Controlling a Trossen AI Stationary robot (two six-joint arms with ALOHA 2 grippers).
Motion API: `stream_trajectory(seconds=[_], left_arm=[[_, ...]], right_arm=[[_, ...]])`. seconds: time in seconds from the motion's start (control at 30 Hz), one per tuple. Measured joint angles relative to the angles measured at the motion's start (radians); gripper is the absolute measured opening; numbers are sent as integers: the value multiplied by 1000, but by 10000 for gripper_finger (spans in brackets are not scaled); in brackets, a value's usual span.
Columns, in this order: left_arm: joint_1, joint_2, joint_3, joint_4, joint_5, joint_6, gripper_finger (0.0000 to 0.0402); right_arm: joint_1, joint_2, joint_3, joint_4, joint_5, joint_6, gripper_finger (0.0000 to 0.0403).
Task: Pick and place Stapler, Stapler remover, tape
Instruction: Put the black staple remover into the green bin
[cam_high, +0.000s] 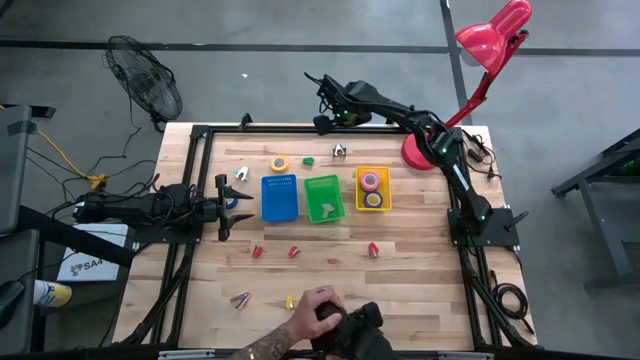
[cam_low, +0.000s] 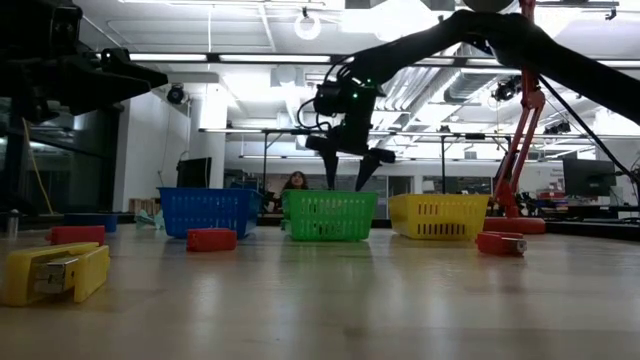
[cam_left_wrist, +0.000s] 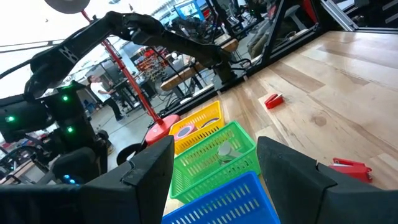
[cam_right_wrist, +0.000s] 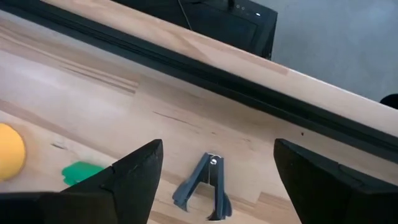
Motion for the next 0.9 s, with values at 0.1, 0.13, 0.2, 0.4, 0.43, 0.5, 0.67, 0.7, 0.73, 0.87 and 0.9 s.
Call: stream_trajectory(seconds=[0.1, 0.13, 0.2, 0.4, 0.43, 0.5, 0.67, 0.7, 0.73, 0.87, 0.9], left_arm=[[0, 0, 0, 0, 3, 0, 227], [0, 0, 0, 0, 5, 0, 227], [0, 0, 0, 0, 4, 0, 227], [0, 0, 0, 0, 5, 0, 227], [0, 0, 0, 0, 5, 0, 227], [0, 0, 0, 0, 5, 0, 227], [0, 0, 0, 0, 5, 0, 227], [0, 0, 0, 0, 5, 0, 227], [0, 0, 0, 0, 5, 0, 227], [0, 0, 0, 0, 6, 0, 227], [0, 0, 0, 0, 6, 0, 227]], right_arm=[[0, 11, 0, -8, -1, 0, 304], [0, 17, 0, -11, -2, 1, 305], [4, 20, 0, -25, -3, 2, 307], [17, 19, -35, -26, -30, 31, 308], [20, 19, -49, -8, -43, 36, 308], [24, 19, -74, 17, -77, 57, 308], [31, 19, -119, 30, -100, 89, 308], [31, 19, -126, 30, -99, 90, 308], [33, 19, -132, 36, -100, 90, 308], [36, 19, -156, 44, -96, 98, 308], [36, 19, -166, 50, -96, 100, 308]])
